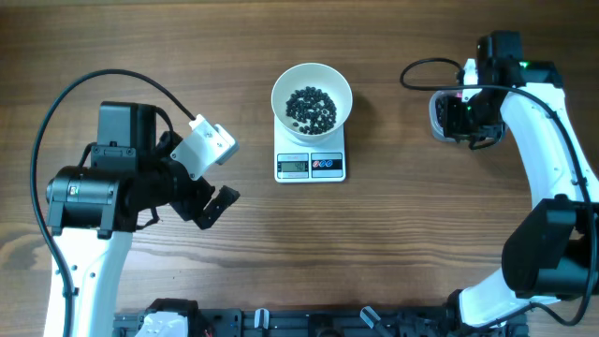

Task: Scoop item into bowl and weigh 150g on scale
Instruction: 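Move the empty scoop right back over the bean tub, then dip the scoop into the black beans with the right gripper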

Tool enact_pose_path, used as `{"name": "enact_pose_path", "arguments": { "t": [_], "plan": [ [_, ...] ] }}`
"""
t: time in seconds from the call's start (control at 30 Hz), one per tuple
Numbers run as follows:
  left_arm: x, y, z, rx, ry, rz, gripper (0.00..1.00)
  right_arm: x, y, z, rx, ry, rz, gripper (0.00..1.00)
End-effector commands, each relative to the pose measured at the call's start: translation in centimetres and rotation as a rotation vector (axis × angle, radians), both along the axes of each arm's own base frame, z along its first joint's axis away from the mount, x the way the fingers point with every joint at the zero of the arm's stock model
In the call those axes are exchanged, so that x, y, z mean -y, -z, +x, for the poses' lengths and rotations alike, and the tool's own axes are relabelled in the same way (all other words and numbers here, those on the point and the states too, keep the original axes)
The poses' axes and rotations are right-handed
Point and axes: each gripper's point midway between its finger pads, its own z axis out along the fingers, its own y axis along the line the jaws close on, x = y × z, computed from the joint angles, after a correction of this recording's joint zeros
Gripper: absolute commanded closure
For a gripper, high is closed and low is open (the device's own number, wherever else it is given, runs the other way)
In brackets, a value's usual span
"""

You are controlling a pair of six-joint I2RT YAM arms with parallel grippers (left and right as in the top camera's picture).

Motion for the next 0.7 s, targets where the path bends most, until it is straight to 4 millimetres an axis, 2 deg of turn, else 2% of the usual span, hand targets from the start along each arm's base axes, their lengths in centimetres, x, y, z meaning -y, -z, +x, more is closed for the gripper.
{"name": "enact_pose_path", "arguments": {
  "t": [0.0,0.13,0.23,0.43,0.67],
  "plan": [
    [0.2,-0.5,-0.1,0.012,-0.001,-0.023,0.0,-1.2,0.8,-0.1,-0.012,0.01,0.08,0.96],
    [0.2,-0.5,-0.1,0.013,0.0,-0.023,0.0,-1.1,1.2,-0.5,-0.027,0.07,0.095,0.96],
    [0.2,-0.5,-0.1,0.012,-0.001,-0.023,0.0,-1.7,1.5,-0.9,-0.045,0.099,0.175,0.96],
    [0.2,-0.5,-0.1,0.012,-0.001,-0.023,0.0,-2.0,1.0,-1.2,-0.051,0.145,0.314,0.96],
    [0.2,-0.5,-0.1,0.012,-0.001,-0.023,0.0,-1.1,0.2,-0.8,-0.028,0.222,0.434,0.96]
  ]
}}
